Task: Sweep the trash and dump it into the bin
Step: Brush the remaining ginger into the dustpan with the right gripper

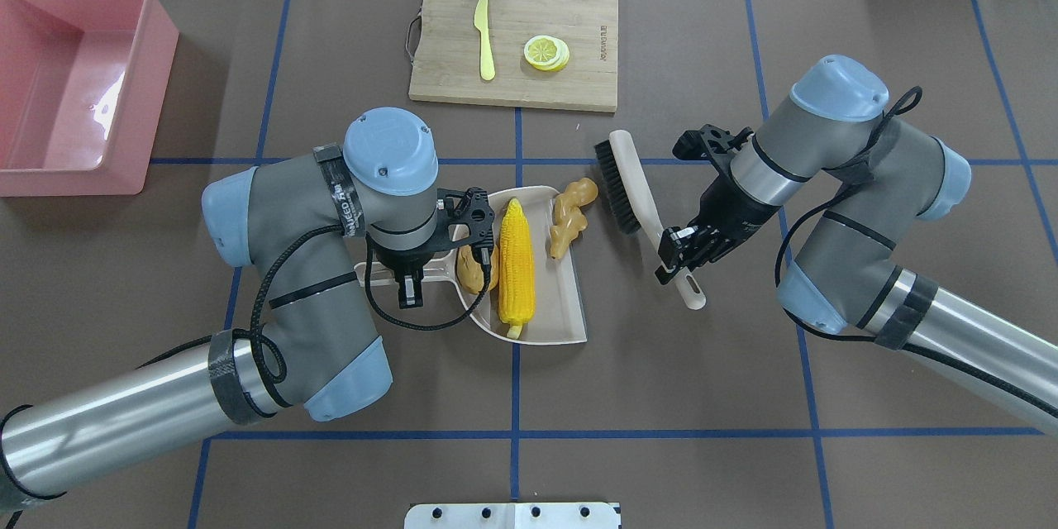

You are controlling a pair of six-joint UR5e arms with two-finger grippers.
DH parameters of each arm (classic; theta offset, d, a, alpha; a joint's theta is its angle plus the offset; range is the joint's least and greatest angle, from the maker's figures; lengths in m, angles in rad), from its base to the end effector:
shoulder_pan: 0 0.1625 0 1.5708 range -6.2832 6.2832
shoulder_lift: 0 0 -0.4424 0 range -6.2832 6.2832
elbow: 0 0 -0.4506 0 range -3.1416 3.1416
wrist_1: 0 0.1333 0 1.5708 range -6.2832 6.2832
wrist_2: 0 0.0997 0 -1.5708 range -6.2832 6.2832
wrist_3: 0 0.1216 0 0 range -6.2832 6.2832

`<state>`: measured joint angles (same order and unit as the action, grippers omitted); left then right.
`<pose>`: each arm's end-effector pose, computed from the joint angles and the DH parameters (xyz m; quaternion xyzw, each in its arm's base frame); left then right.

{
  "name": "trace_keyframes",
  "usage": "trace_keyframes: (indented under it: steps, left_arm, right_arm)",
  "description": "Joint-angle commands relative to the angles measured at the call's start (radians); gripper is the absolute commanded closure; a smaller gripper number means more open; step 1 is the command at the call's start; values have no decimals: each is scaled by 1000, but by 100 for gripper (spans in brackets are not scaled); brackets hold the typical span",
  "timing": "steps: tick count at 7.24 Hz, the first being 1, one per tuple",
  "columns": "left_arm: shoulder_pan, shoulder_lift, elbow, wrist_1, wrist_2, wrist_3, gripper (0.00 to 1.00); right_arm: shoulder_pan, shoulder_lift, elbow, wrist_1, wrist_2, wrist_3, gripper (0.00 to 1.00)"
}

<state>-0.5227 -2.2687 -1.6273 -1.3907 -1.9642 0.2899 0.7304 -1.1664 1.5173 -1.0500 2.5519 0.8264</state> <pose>0.6130 -0.4532 0.2330 0.1887 0.2769 0.6268 0.7035 -0.5097 -0.4998 0.3815 -0.0657 -0.5628 -0.2045 0.7982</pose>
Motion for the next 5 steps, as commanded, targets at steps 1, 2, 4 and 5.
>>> trace_keyframes:
  steps: [1, 2, 4, 5]
  left_arm:
    - [0, 0, -2, 15, 2, 0, 100]
    - [-2, 0, -3, 24, 2, 0, 100]
    - [-5, -3, -26, 71, 2, 2, 100]
    - [-7, -6, -34, 93, 2, 2, 100]
  right_arm:
    - [-17, 30, -28, 1, -7, -3, 100]
    - [-22, 33, -32, 1, -7, -1, 100]
    - [-42, 59, -32, -5, -10, 16, 100]
    - [-48, 69, -31, -5, -13, 29, 100]
